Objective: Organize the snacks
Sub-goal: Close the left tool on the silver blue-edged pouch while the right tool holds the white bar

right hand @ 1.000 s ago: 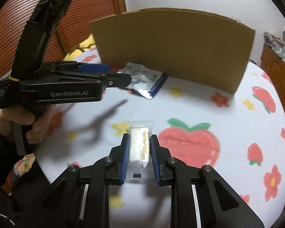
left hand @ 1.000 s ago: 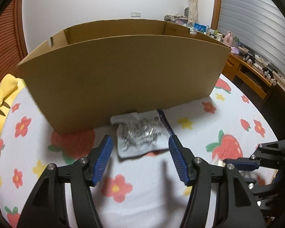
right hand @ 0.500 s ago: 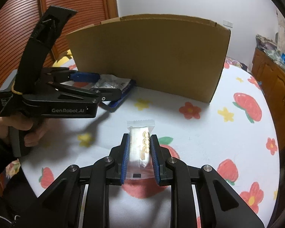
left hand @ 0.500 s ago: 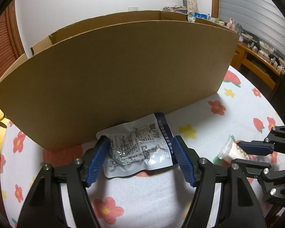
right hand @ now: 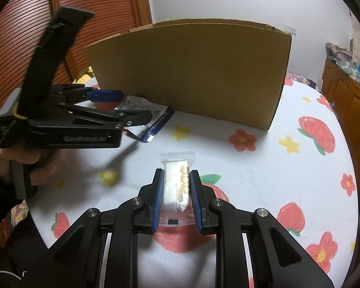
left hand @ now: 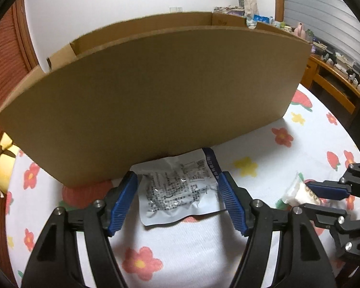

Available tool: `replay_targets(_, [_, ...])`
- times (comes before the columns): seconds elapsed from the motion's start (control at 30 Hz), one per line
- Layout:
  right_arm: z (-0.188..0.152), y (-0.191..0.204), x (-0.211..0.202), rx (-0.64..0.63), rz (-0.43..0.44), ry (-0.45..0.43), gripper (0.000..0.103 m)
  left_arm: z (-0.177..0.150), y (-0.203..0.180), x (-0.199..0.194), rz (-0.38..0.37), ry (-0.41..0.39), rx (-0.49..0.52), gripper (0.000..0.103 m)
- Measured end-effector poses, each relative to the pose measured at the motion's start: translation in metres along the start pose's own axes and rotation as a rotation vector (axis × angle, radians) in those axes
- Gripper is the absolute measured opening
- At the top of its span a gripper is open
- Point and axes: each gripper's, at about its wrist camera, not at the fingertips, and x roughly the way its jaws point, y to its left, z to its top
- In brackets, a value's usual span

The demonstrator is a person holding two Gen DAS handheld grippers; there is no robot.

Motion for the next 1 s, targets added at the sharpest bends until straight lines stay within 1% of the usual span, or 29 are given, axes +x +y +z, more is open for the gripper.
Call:
replay_targets(0.1, [-0.001,-0.001,0.000,0.002,0.005,0.001,0.020,0.001,-0.003,0.006,-0.014,0.012,-0.001,0.073])
replay_targets(0.3, [0.000,-0.004,0.000,0.002,0.009,0.001,0.020,0.005,-0.017,0.012,0.002,0.019,0.040,0.079])
replay_targets(0.37, [0.000,-0.003,0.001,0.002,0.009,0.002,0.020,0.005,-0.021,0.015,0.012,0.023,0.055,0.083])
replay_targets(0.47, [0.001,-0.003,0.000,0.001,0.006,0.001,0.020,0.005,-0.020,0.015,0.004,0.022,0.044,0.085])
replay_targets(0.57, [0.000,-0.004,0.001,0.004,0.006,0.001,0.020,0.006,-0.006,0.020,-0.060,0.046,-0.016,0.085])
replay_targets(0.63, [0.000,-0.004,0.002,0.003,0.006,0.002,0.020,0.004,-0.004,0.018,-0.064,0.042,-0.002,0.084])
replay_targets(0.7, [0.000,-0.003,0.002,0.003,0.005,0.001,0.020,0.002,-0.005,0.015,-0.068,0.042,0.005,0.080])
replay_targets(0.93, [0.001,-0.004,0.003,0.009,0.002,0.006,0.020,-0.009,-0.009,0.002,-0.076,0.038,0.024,0.078])
replay_targets(1.0, [0.001,-0.004,0.003,0.009,0.001,0.008,0.020,-0.014,-0.013,-0.001,-0.077,0.034,0.035,0.076])
